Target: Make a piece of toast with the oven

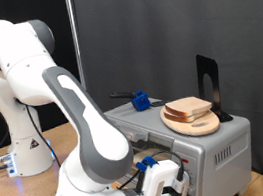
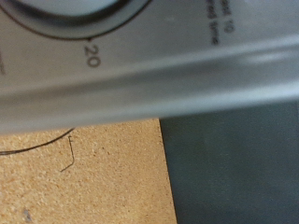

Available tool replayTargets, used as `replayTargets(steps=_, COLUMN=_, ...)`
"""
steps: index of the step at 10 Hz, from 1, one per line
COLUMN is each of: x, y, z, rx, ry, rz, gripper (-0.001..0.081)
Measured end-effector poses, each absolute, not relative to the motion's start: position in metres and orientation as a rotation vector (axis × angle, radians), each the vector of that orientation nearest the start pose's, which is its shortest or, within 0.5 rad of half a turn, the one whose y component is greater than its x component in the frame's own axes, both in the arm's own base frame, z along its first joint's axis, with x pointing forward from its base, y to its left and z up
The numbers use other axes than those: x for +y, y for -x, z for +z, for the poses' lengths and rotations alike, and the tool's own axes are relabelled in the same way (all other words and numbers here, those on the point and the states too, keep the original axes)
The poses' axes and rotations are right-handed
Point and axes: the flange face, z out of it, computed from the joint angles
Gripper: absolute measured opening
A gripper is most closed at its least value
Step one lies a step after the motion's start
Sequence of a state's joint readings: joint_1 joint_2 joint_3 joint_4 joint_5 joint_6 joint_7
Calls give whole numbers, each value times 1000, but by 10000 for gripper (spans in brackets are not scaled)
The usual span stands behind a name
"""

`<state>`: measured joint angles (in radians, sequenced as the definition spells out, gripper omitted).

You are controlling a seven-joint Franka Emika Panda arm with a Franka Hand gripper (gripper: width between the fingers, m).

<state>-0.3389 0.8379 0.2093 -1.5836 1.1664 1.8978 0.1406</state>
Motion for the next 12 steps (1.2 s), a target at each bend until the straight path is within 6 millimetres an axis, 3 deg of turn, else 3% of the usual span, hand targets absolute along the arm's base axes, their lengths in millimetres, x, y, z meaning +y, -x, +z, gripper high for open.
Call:
replayTargets(steps=9, x=-37, y=-674, z=168, rx=1111, ry=1733, rz=637, gripper=110)
replayTargets(steps=12, x=-42, y=-665, z=161, rx=1101, ry=1759, rz=648, gripper=105)
